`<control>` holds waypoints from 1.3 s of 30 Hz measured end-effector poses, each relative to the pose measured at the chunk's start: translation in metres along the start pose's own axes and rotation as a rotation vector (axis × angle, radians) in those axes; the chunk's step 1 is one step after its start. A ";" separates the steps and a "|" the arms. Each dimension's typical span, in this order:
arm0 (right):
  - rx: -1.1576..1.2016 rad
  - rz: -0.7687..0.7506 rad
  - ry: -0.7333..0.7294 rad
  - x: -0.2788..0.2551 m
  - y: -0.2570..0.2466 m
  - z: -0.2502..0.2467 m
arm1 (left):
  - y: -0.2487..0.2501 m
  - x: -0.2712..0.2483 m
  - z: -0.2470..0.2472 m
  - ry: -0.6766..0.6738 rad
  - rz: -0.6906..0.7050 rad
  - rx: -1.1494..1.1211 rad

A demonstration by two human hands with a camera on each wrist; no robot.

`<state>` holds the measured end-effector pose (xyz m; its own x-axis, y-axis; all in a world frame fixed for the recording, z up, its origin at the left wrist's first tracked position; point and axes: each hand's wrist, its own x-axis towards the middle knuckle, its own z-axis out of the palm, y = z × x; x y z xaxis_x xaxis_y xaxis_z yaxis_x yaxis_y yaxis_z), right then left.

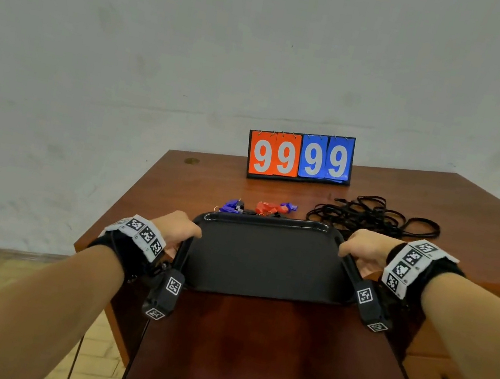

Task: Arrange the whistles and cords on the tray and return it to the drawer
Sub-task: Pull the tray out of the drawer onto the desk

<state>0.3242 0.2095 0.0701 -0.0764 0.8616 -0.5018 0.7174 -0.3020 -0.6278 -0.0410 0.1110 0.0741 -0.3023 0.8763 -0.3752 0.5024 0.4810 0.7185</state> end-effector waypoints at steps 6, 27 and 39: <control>-0.012 -0.025 0.027 0.012 -0.008 -0.005 | 0.010 0.020 0.003 0.022 -0.004 -0.033; -0.091 -0.070 0.060 0.063 -0.029 -0.015 | 0.018 0.086 -0.001 -0.017 -0.042 -0.077; -0.280 -0.069 0.101 0.080 -0.042 -0.015 | 0.030 0.101 -0.005 -0.023 -0.054 -0.035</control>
<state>0.2981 0.2972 0.0653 -0.0727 0.9168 -0.3927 0.8771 -0.1287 -0.4627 -0.0605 0.2135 0.0609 -0.3094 0.8496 -0.4272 0.4572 0.5268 0.7165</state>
